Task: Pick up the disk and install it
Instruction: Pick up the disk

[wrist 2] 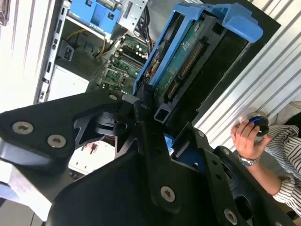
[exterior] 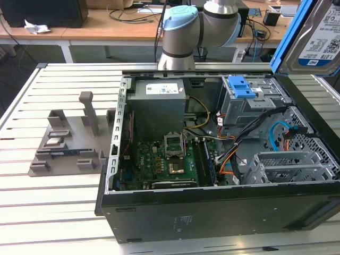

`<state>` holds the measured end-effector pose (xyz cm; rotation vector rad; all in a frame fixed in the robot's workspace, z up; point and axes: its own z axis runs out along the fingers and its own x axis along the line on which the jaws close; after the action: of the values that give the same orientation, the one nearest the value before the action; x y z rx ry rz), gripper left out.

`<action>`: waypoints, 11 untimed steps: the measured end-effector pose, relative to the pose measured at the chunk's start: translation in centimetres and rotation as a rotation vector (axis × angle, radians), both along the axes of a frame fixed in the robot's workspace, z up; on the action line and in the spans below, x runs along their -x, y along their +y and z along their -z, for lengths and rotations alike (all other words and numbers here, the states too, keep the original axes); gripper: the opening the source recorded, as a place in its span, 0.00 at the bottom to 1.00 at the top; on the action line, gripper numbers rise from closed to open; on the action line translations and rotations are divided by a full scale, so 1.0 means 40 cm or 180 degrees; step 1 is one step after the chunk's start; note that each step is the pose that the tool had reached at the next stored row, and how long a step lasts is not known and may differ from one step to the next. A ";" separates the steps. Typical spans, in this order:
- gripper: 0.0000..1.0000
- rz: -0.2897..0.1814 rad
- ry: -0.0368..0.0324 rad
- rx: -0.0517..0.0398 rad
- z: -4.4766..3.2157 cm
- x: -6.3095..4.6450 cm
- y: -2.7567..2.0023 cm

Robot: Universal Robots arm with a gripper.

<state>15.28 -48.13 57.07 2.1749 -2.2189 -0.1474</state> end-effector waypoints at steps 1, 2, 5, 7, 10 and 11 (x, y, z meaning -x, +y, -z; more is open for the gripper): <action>0.36 0.0001 0.0000 0.0000 0.009 -0.001 -0.009; 0.36 0.0001 0.0000 0.0000 0.017 -0.001 -0.016; 0.36 0.0000 0.0000 0.0000 0.033 -0.002 -0.025; 0.36 0.0000 0.0000 0.0001 0.043 -0.002 -0.027; 0.36 0.0000 0.0000 0.0000 0.065 -0.003 -0.029; 0.36 0.0000 0.0001 0.0000 0.076 -0.004 -0.030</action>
<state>15.44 -49.32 54.04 2.1748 -2.2190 -0.1477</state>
